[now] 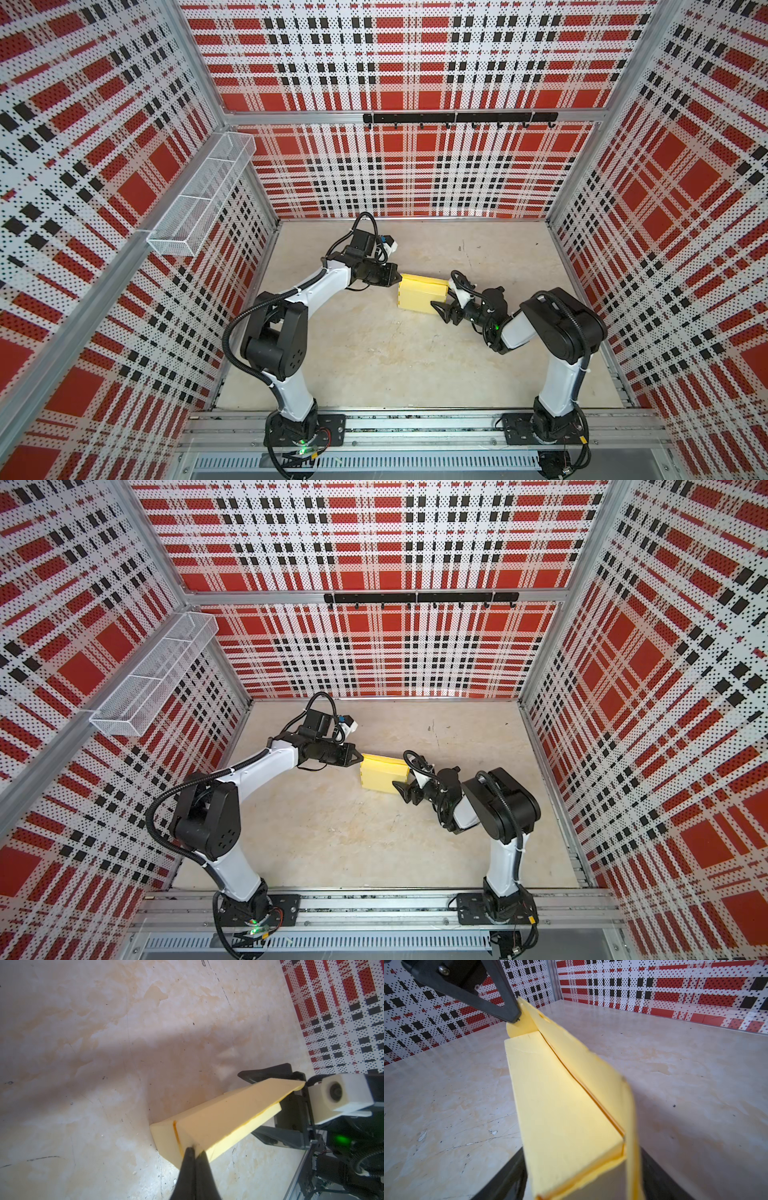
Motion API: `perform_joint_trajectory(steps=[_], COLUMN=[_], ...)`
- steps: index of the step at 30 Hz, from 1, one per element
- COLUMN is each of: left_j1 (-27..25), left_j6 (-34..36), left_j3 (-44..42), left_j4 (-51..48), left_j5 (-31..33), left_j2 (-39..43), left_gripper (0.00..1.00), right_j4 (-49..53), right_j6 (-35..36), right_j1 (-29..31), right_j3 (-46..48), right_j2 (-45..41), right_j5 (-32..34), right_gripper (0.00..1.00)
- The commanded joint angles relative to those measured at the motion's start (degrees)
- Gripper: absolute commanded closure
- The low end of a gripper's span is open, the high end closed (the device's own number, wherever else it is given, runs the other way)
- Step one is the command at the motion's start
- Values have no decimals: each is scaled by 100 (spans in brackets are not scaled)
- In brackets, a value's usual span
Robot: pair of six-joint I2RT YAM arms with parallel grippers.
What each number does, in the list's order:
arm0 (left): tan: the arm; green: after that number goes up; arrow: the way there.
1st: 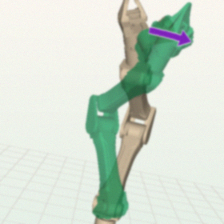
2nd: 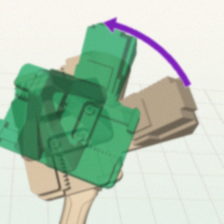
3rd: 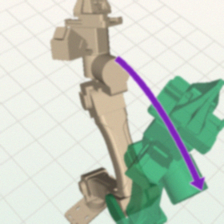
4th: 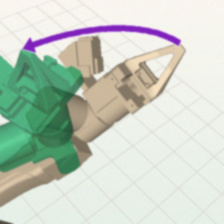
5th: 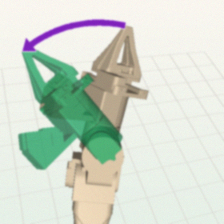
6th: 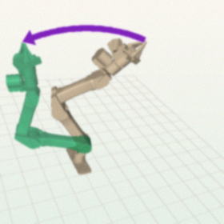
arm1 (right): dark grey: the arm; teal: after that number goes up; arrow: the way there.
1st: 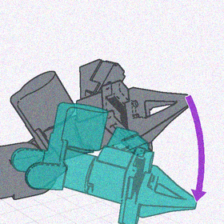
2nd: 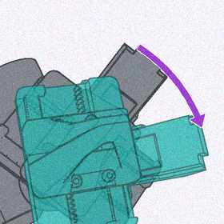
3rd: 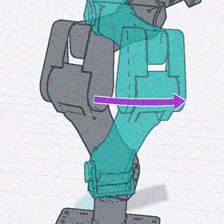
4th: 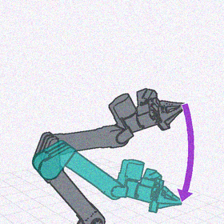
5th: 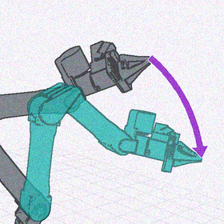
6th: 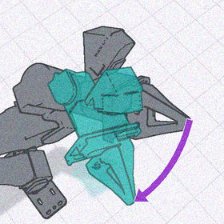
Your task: Fold the paper box
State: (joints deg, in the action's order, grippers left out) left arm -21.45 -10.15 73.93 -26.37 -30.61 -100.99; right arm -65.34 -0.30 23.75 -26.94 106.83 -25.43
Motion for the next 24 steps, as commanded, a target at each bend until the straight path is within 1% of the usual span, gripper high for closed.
perform_joint_trajectory(steps=[1,5,8,11,14,16,18,20,24], left_j1=[-73,-111,-123,-162,-197,-202,-203,-201,-197], left_j6=[11,49,42,40,53,9,5,21,-21], left_j3=[-54,-72,-79,-63,-72,-93,-89,-80,-98], left_j4=[-258,-247,-226,-235,-228,-199,-210,-220,-186], left_j5=[184,237,292,343,372,347,362,380,345], left_j2=[112,167,167,167,164,167,183,220,206], left_gripper=[100,100,100,100,100,100,100,100,100], right_j4=[157,824,1911,3632,5404,6421,7092,7662,8448], right_j6=[-209,-489,-692,-755,-736,-1024,-1292,-1430,-1695], right_j1=[-18,-19,3,155,409,429,442,513,534], right_j3=[244,498,595,383,-21,-359,-663,-1054,-1800], right_j2=[-502,-1033,-1813,-2830,-3783,-4251,-4509,-4568,-4218], right_j5=[486,831,1210,1548,2182,2486,2582,2649,2841], right_gripper=[19,18,19,21,22,26,31,35,43])
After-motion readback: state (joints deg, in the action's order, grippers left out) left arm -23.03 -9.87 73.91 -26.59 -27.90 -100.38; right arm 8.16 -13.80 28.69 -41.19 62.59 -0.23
